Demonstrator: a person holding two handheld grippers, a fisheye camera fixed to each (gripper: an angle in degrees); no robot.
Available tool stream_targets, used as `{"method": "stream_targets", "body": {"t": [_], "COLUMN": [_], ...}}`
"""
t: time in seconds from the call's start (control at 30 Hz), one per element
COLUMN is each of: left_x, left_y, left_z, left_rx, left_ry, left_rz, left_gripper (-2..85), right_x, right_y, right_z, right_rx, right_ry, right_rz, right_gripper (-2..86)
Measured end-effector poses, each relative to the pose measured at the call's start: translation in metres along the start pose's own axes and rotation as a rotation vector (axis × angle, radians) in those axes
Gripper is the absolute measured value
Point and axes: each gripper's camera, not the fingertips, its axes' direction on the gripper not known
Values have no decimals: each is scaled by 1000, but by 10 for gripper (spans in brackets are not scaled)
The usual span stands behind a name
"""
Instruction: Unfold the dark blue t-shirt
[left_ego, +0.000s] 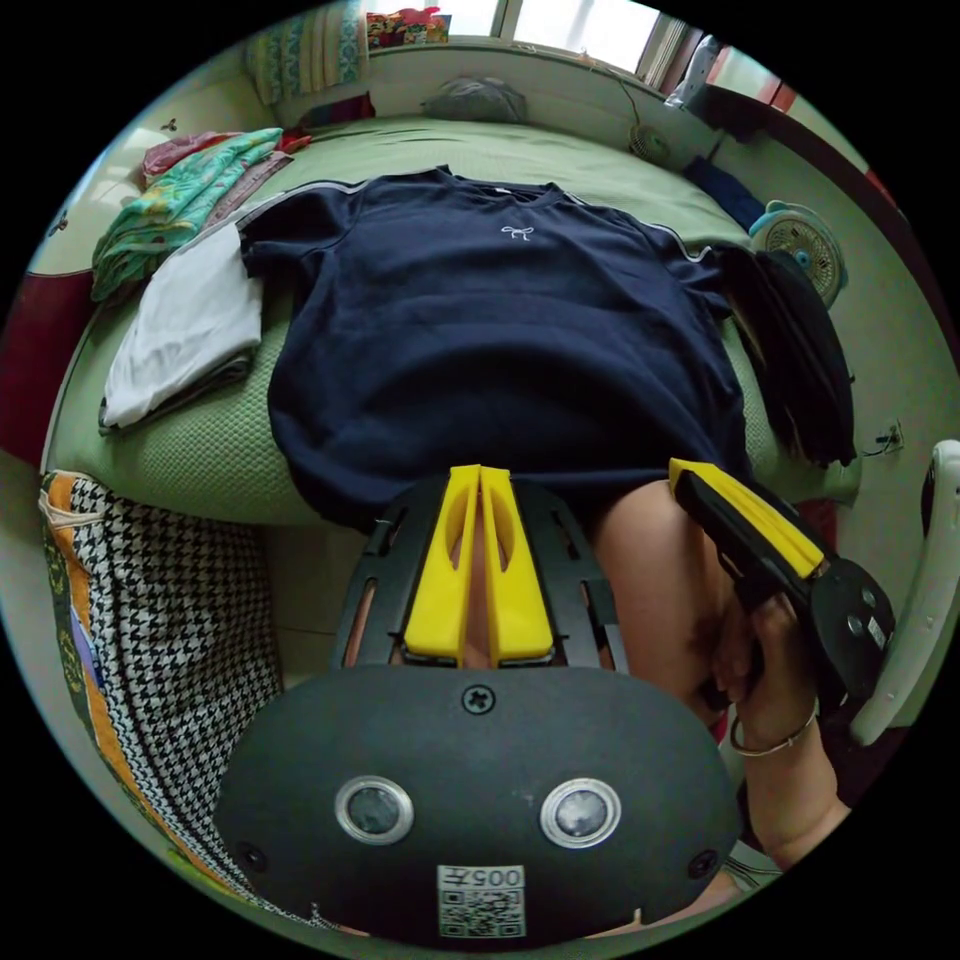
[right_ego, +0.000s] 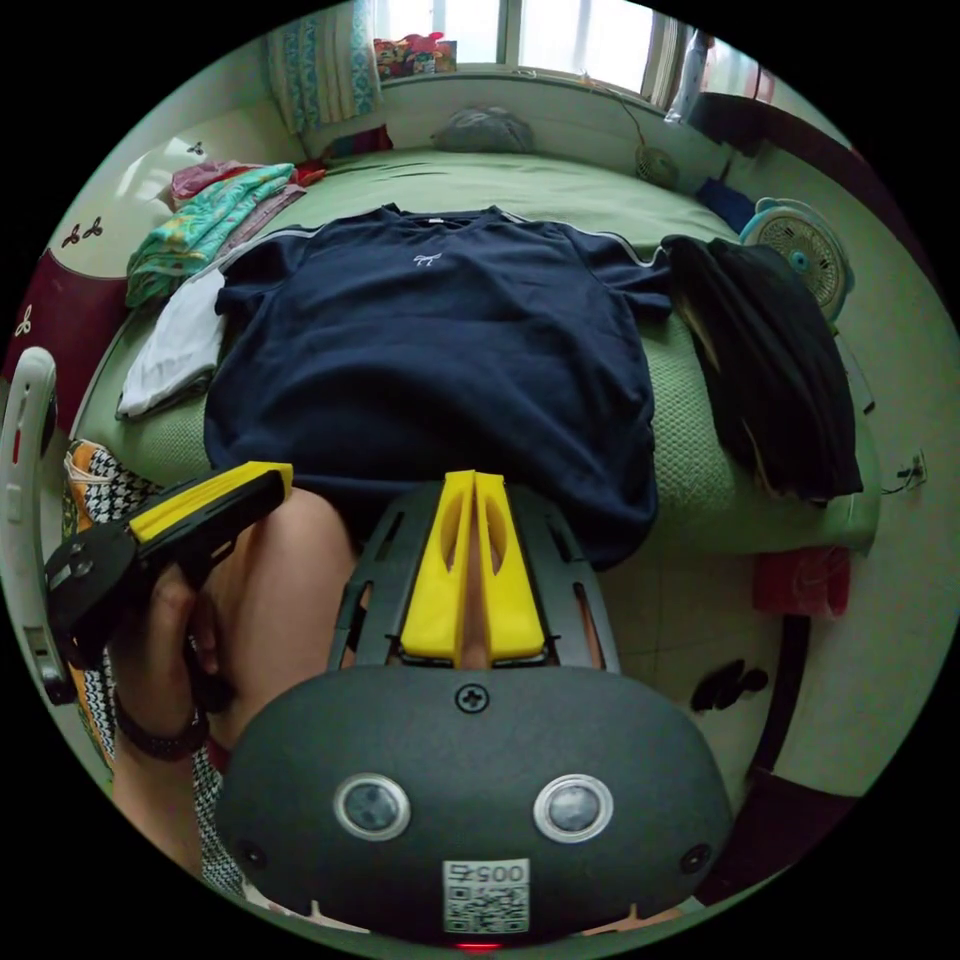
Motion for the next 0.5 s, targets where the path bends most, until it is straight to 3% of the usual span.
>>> {"method": "stream_targets", "body": {"t": [0.5], "left_x": [8], "left_y": [6], "left_z": [2], "left_rx": [31], "left_ry": [-41], "left_rz": [6], "left_gripper": [-6], "right_x": [10], "right_y": [-1], "right_z": [3], "right_rx": [7], "right_ry": [-28], "right_rz": [9], "right_gripper": [-14]}}
